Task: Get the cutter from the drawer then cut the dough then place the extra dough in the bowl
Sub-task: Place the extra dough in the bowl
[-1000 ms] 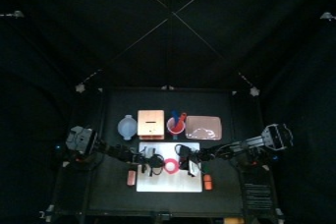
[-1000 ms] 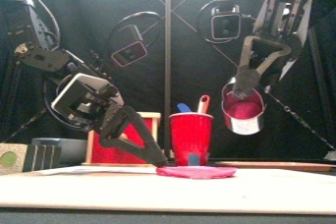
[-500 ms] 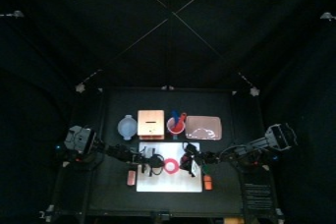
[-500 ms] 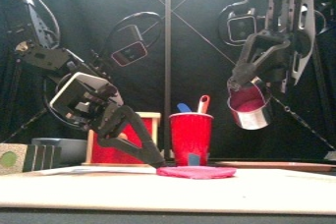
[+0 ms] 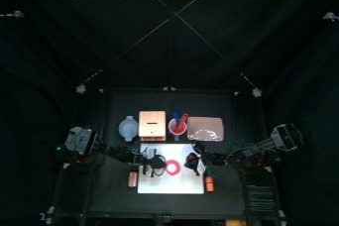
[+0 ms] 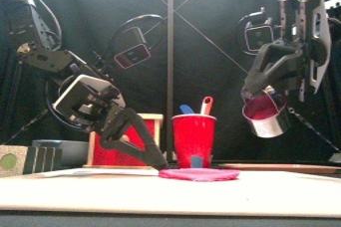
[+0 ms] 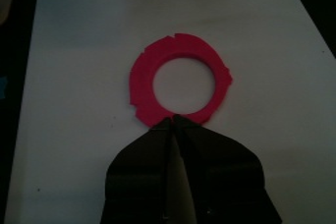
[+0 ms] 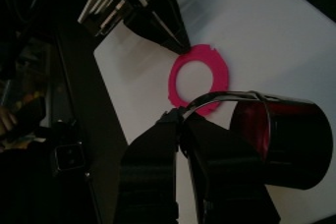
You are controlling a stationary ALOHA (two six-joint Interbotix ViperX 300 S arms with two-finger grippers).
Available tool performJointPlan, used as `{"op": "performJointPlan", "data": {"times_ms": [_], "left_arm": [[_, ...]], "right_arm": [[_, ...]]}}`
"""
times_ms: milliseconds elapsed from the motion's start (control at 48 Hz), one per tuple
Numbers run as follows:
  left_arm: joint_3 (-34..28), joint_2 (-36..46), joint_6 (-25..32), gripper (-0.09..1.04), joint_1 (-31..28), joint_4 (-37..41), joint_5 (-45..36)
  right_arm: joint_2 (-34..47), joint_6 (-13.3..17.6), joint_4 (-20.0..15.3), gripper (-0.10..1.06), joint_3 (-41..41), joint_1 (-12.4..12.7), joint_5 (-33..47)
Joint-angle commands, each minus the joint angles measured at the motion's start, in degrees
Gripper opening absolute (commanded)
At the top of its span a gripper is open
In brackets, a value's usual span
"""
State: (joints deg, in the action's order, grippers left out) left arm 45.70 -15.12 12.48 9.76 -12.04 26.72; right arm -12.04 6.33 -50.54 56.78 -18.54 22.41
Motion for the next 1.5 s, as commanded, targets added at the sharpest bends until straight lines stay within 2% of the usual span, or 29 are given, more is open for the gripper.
{"op": "performJointPlan", "data": {"times_ms": [21, 146, 312, 396, 500, 583, 667, 896, 1042, 1500], "left_arm": [[-1.14, 1.49, 0.0, 0.55, -0.35, 0.18, 0.18], [-1.23, 1.41, 0.09, 0.55, -0.53, 0.18, 0.18], [-1.23, 1.41, 0.18, 0.55, -0.62, 0.18, -0.53], [-1.23, 1.49, 0.18, 0.55, -0.62, 0.18, -0.97], [-1.23, 1.41, 0.18, 0.55, -0.62, 0.18, -1.23], [-1.23, 1.41, 0.18, 0.55, -0.62, 0.18, -1.32], [-1.23, 1.41, 0.18, 0.55, -0.62, 0.18, -1.32], [-1.23, 1.41, 0.18, 0.55, -0.62, 0.09, -1.58], [-1.23, 1.41, 0.09, 0.55, -0.62, 0.0, -1.85], [-1.93, 1.14, 0.09, 0.55, -0.62, 0.0, -2.55]], "right_arm": [[0.53, 8.17, 6.59, 0.41, 0.35, -1.14, 5.1], [3.43, 20.57, 15.73, 0.41, 2.2, -1.32, 10.11], [9.32, 36.56, 30.59, 0.41, 2.72, -0.7, 17.49], [11.6, 41.48, 36.04, 0.41, 2.02, 0.7, 19.69], [13.45, 45.26, 40.69, 0.41, 1.58, 2.46, 19.78], [13.8, 45.79, 43.07, 0.43, 1.41, 3.6, 19.34], [13.54, 45.53, 43.86, 0.49, 1.05, 4.48, 18.19], [13.27, 45.62, 44.56, 0.83, 1.14, 6.33, 12.83], [12.04, 45.26, 45.18, 0.98, 1.14, 7.21, 10.55], [-4.92, 45.26, 50.36, 0.98, 3.96, 11.07, -11.6]]}}
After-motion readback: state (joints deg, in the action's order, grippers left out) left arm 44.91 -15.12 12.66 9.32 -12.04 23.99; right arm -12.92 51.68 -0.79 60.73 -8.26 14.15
